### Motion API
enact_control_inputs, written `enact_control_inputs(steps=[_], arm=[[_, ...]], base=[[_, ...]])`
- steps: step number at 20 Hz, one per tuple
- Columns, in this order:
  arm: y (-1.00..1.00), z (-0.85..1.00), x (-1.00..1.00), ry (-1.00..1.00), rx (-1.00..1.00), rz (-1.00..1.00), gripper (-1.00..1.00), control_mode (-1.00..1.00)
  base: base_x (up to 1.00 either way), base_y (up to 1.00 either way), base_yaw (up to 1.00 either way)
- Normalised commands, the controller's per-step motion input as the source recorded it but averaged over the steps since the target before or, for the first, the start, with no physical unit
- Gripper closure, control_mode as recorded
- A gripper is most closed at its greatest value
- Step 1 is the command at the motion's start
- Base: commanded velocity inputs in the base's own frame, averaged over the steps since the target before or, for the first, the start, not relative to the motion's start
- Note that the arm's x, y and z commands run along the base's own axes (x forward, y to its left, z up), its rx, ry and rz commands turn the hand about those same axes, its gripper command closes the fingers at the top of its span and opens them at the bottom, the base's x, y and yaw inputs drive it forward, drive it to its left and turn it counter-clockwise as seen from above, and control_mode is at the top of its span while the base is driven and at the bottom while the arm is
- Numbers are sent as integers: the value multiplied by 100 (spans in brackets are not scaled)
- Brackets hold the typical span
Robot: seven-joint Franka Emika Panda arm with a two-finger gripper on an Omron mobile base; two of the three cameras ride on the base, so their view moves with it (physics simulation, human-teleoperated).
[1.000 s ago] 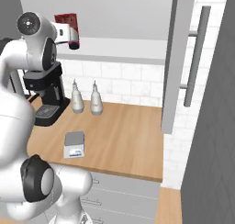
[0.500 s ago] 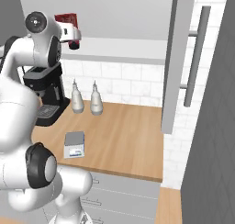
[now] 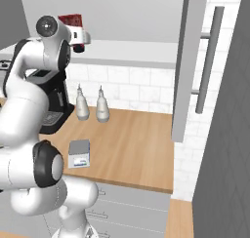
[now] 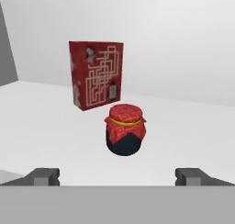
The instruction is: Pick the jam and place it on the digital scale for weighing, and close the cabinet.
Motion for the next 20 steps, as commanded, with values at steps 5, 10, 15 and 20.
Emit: enact_control_inputs(steps=[5,10,15,20], arm=[[0,-2,39,0,0,0,-100,-100],[0,-4,37,1,0,0,-100,-100],[1,-7,29,0,0,0,-100,-100],[3,-13,30,1,0,0,-100,-100]], base=[[0,0,0],[0,0,0],[0,0,0],[0,0,0]])
